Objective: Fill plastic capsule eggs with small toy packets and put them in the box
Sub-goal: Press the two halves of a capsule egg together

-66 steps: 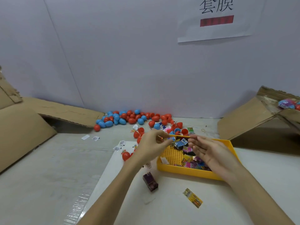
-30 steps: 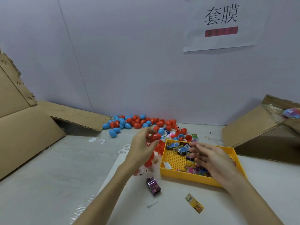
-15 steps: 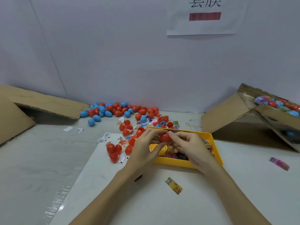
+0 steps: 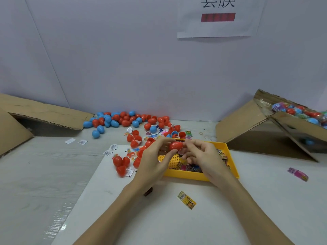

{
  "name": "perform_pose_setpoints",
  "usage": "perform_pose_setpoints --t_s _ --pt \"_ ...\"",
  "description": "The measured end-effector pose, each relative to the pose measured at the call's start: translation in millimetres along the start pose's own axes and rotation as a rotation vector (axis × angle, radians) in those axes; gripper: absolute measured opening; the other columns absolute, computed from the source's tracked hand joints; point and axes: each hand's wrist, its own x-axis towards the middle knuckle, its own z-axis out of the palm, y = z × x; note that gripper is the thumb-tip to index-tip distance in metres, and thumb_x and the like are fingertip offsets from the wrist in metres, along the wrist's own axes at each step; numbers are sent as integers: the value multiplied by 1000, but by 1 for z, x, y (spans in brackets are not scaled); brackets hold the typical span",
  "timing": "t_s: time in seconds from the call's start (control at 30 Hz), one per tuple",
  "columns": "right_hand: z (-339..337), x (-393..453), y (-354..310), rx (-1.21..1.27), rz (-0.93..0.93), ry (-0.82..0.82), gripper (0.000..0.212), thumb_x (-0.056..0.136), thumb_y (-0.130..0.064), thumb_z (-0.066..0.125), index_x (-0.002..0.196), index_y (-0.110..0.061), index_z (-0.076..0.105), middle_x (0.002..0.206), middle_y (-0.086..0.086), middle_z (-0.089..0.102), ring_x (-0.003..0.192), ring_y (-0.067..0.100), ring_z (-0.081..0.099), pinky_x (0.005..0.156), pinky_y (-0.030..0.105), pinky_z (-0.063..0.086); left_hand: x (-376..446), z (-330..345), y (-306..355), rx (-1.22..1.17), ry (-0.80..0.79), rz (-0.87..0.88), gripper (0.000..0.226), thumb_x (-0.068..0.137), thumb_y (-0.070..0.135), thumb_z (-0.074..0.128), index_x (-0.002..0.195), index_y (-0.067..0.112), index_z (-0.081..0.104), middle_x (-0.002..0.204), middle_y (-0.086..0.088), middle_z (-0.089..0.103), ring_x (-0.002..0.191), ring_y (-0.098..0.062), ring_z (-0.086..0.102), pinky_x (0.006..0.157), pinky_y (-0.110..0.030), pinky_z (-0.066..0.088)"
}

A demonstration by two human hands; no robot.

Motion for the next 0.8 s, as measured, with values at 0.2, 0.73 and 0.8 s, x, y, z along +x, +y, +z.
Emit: perform_pose_setpoints --t_s 0.2,0.73,0.8 --pt "-20 4 -4 32 -55 296 16 103 -2 58 114 -8 69 94 12 77 79 15 75 66 21 59 1 -1 -3 -43 33 -150 20 103 22 57 121 17 66 93 9 73 82 -9 71 74 -21 57" --pt "-33 -4 -1 -935 22 223 13 87 -25 83 95 -18 77 98 0 75 81 7 60 61 13 42 0 -2 -1 9 -10 -181 24 103 26 56 122 15 66 92 8 72 79 -6 71 72 -20 57" --pt "-34 -5 -3 -857 16 250 6 89 -20 81 92 -20 76 95 0 75 78 4 60 60 13 41 0 -3 0 7 -12 -179 24 103 26 57 121 15 67 92 8 72 80 -7 71 72 -22 58"
